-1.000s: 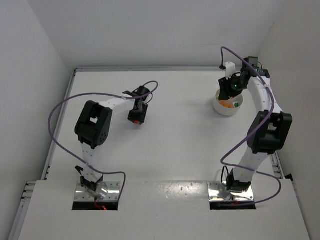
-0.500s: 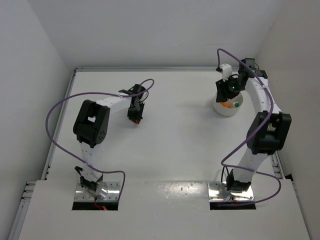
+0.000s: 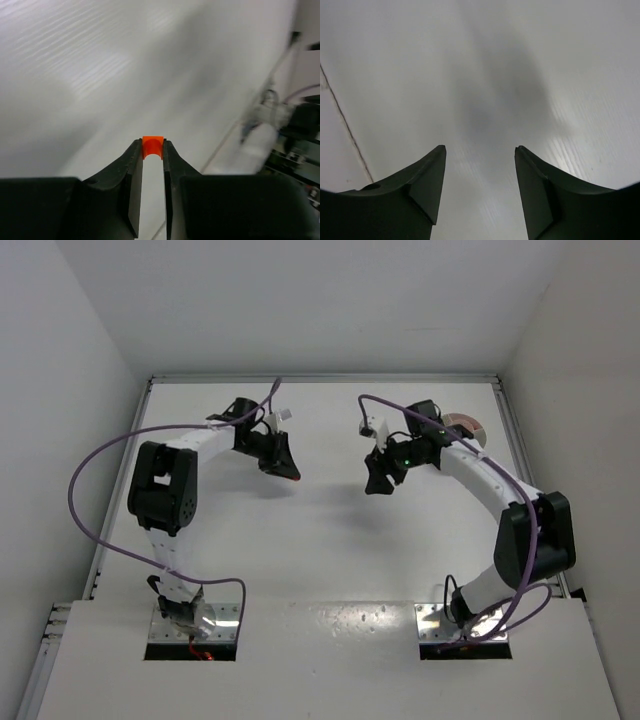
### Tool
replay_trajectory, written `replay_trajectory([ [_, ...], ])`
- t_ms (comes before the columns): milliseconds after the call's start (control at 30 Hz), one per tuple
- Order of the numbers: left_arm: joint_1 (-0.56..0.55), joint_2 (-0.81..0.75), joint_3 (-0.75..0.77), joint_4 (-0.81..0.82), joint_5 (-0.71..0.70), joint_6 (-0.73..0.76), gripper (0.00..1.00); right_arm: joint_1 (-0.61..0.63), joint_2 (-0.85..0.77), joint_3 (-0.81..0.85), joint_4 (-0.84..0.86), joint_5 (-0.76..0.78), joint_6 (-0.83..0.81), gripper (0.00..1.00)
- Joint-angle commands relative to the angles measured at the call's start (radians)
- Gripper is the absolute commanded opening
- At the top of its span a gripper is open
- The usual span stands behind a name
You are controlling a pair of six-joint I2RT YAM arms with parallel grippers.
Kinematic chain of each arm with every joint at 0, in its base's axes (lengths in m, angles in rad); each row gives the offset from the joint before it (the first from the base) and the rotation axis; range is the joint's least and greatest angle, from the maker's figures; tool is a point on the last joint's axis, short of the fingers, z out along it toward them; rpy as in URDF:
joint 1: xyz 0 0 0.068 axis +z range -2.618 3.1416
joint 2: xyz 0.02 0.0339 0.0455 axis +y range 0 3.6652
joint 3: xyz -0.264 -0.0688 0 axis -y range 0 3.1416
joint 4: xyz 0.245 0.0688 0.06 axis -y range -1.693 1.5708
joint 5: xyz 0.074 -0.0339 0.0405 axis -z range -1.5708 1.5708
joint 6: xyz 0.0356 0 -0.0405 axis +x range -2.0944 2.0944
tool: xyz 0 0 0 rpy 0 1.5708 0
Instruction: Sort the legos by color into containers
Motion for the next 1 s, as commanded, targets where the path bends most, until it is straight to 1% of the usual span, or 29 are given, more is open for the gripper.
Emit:
replay_trajectory([
  [0, 0.034, -0.019, 0.064, 0.078, 0.385, -0.129, 0.00, 0.052, -0.044, -0.022, 0.255, -0.061, 0.113, 0.59],
  [33, 0.034, -0.019, 0.050, 0.108, 0.424, -0.177, 0.00, 0.064, -0.054, -0.022, 0.288, -0.061, 0.125, 0.59],
  [67, 0.043, -0.019, 0.035, 0.183, 0.454, -0.277, 0.00, 0.078, -0.054, -0.031, 0.347, -0.061, 0.135, 0.61],
  [133, 0.043, -0.019, -0.002, 0.243, 0.499, -0.367, 0.00, 0.126, -0.054, -0.031, 0.391, -0.049, 0.164, 0.61],
  [167, 0.043, -0.019, -0.011, 0.283, 0.513, -0.420, 0.00, 0.143, -0.054, -0.031, 0.428, -0.049, 0.175, 0.59],
  [233, 0.043, -0.028, -0.037, 0.329, 0.562, -0.470, 0.00, 0.187, -0.034, -0.022, 0.461, -0.040, 0.198, 0.58],
  [267, 0.043, -0.037, -0.048, 0.399, 0.582, -0.537, 0.00, 0.201, -0.023, -0.008, 0.470, -0.040, 0.210, 0.58],
  [333, 0.052, -0.047, -0.070, 0.456, 0.626, -0.589, 0.00, 0.225, -0.003, 0.002, 0.502, -0.075, 0.239, 0.56],
  [467, 0.063, -0.057, -0.090, 0.480, 0.663, -0.602, 0.00, 0.249, 0.020, 0.002, 0.562, -0.146, 0.248, 0.56],
  [533, 0.072, -0.068, -0.090, 0.480, 0.677, -0.613, 0.00, 0.258, 0.029, 0.002, 0.571, -0.146, 0.259, 0.56],
  [667, 0.072, -0.079, -0.111, 0.489, 0.686, -0.622, 0.00, 0.258, 0.038, 0.002, 0.595, -0.179, 0.259, 0.60],
  [900, 0.052, -0.079, -0.111, 0.489, 0.686, -0.622, 0.00, 0.278, 0.087, 0.036, 0.625, -0.215, 0.282, 0.60],
  [967, 0.043, -0.090, -0.120, 0.489, 0.686, -0.622, 0.00, 0.287, 0.087, 0.036, 0.657, -0.225, 0.294, 0.60],
])
